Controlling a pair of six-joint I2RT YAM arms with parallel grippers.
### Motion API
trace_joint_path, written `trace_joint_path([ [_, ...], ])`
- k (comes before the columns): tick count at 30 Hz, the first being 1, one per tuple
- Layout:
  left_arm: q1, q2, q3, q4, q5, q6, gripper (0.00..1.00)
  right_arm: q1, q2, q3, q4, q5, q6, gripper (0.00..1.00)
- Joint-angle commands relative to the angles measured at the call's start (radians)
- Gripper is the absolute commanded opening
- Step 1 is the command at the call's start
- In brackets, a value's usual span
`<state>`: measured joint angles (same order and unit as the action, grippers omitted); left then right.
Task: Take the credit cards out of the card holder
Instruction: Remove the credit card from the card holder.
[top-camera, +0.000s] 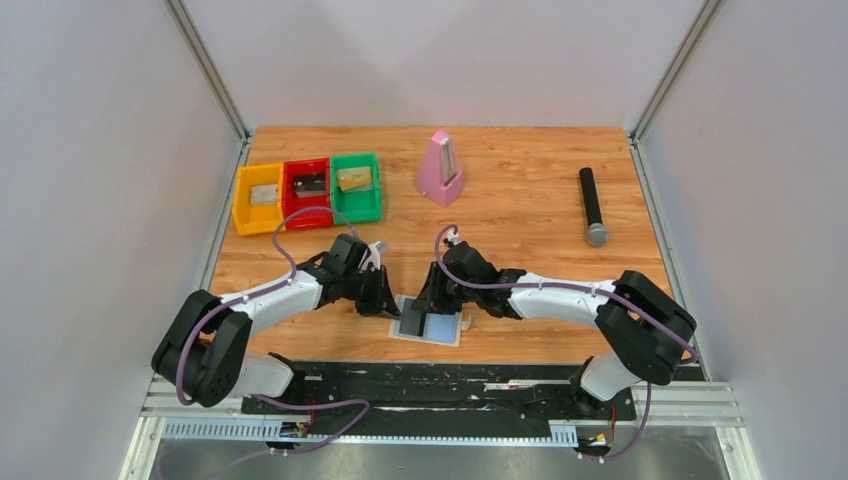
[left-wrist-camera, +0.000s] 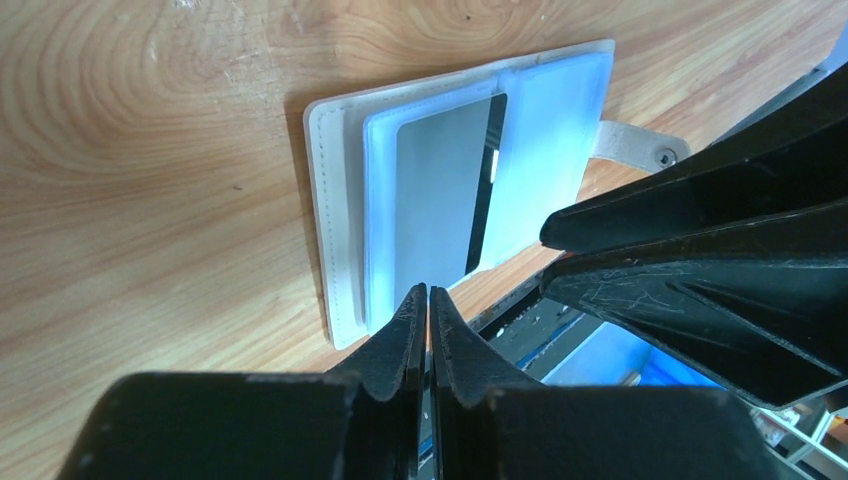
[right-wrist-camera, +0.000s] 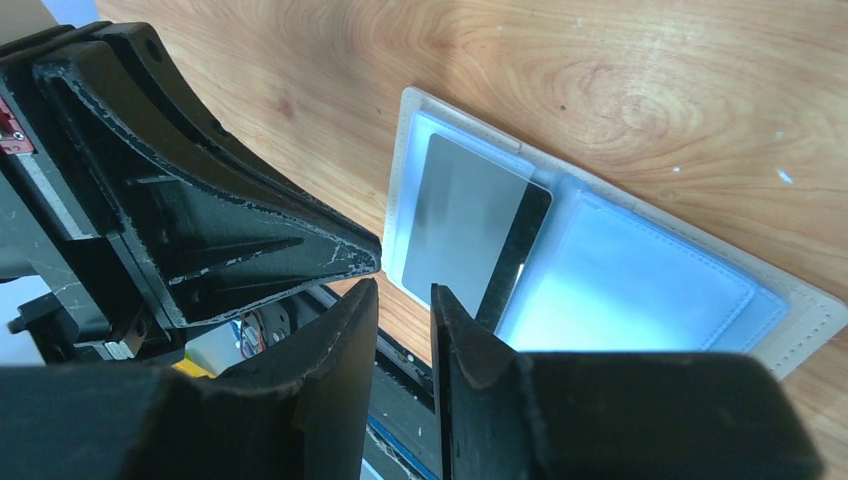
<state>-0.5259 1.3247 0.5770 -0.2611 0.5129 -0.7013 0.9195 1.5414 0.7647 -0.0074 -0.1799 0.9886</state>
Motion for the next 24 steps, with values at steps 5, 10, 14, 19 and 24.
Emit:
trace_joint_path([
  [5, 0.005, 0.05, -0.001, 0.07, 0.003, 0.039, 0.09, -0.005, 0.009, -0.03, 0.012, 0.054, -0.005, 0.26],
  [10, 0.005, 0.065, -0.008, 0.062, -0.012, 0.053, 0.09, -0.008, 0.028, -0.032, 0.012, 0.062, 0.0, 0.25],
  [14, 0.005, 0.073, -0.02, 0.059, -0.029, 0.059, 0.09, -0.009, 0.044, -0.031, 0.012, 0.069, 0.0, 0.24],
  [19, 0.005, 0.079, -0.035, 0.057, -0.043, 0.065, 0.09, -0.009, 0.051, -0.034, -0.015, 0.089, 0.004, 0.23],
  [24, 0.004, 0.087, -0.04, 0.061, -0.042, 0.067, 0.09, -0.009, 0.065, -0.029, -0.016, 0.086, 0.008, 0.23],
])
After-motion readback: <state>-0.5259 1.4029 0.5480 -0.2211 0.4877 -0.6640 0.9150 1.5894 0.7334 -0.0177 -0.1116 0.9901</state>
